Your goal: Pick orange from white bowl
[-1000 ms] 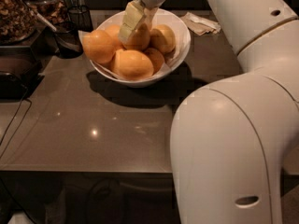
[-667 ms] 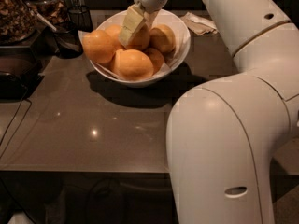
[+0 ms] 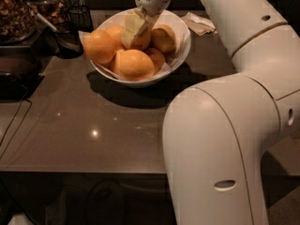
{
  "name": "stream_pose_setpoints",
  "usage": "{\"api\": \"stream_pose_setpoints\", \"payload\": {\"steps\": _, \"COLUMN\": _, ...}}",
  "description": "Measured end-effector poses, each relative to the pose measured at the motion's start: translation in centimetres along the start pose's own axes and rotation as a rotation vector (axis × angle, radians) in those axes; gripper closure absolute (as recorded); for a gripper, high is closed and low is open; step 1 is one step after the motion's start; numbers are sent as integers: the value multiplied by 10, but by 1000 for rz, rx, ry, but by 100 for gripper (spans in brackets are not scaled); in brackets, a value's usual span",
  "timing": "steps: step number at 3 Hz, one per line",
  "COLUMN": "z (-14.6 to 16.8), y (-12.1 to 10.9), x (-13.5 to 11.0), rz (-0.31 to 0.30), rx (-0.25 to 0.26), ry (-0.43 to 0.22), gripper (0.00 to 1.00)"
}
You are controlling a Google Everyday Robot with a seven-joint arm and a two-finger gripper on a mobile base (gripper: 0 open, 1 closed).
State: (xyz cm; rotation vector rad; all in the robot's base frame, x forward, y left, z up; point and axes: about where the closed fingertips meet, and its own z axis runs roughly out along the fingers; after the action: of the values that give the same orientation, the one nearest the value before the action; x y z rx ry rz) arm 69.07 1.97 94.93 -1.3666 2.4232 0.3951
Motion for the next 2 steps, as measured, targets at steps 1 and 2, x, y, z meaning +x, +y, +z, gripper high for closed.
{"api": "stream_pose_setpoints", "payload": {"steps": 1, "z": 0, "y": 0, "x": 0, "rz": 0, "rx": 0, "ry": 0, "gripper": 70}}
{"api": "stream_pose_setpoints", "payload": {"steps": 2, "z": 0, "y": -2, "x": -6, "rz": -17, "rx": 9, "ry": -30, "gripper": 93}}
